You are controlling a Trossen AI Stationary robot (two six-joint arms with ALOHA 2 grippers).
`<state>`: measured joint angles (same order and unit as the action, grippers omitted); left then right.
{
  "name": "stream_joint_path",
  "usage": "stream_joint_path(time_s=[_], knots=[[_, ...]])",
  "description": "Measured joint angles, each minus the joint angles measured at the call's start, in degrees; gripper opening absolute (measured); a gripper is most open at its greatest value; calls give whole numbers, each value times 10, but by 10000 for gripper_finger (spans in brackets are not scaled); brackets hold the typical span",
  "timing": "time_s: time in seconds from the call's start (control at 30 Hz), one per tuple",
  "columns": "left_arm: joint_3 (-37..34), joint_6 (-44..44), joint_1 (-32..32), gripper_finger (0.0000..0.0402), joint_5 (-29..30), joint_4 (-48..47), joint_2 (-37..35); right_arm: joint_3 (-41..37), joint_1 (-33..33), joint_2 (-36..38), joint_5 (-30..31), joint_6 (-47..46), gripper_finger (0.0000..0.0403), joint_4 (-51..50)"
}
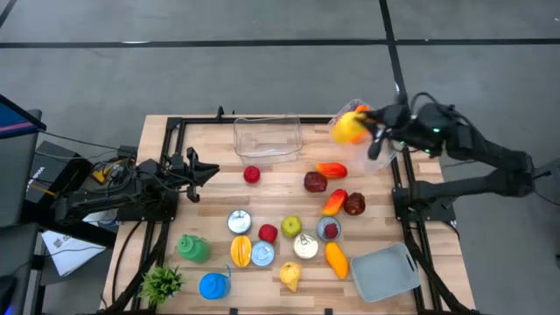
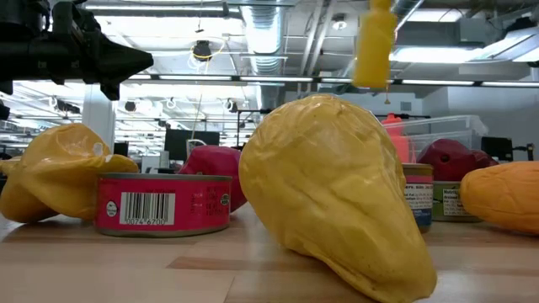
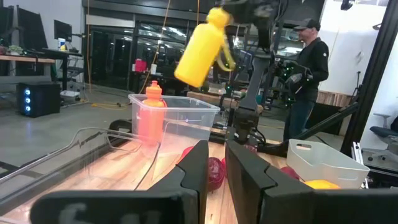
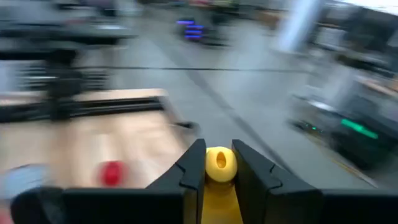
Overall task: Pick & Place Food Item
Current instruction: Put the yellow water bottle into the transparent container
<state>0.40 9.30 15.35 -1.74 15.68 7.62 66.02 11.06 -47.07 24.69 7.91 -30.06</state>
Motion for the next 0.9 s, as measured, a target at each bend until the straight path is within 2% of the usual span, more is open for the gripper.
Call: stream_joint_path(time_s=[0.2, 0.33, 0.67, 0.9], knots=[[0, 0, 0, 44, 0, 3, 0, -102, 46, 101, 154, -45, 54, 4], [0, 0, 0, 44, 0, 3, 0, -142, 72, 134, 206, -87, 54, 4], [0, 0, 0, 44, 0, 3, 0, -225, 133, 141, 218, -154, 54, 1], [0, 0, 0, 44, 0, 2, 0, -281, 152, 150, 194, -185, 54, 2]])
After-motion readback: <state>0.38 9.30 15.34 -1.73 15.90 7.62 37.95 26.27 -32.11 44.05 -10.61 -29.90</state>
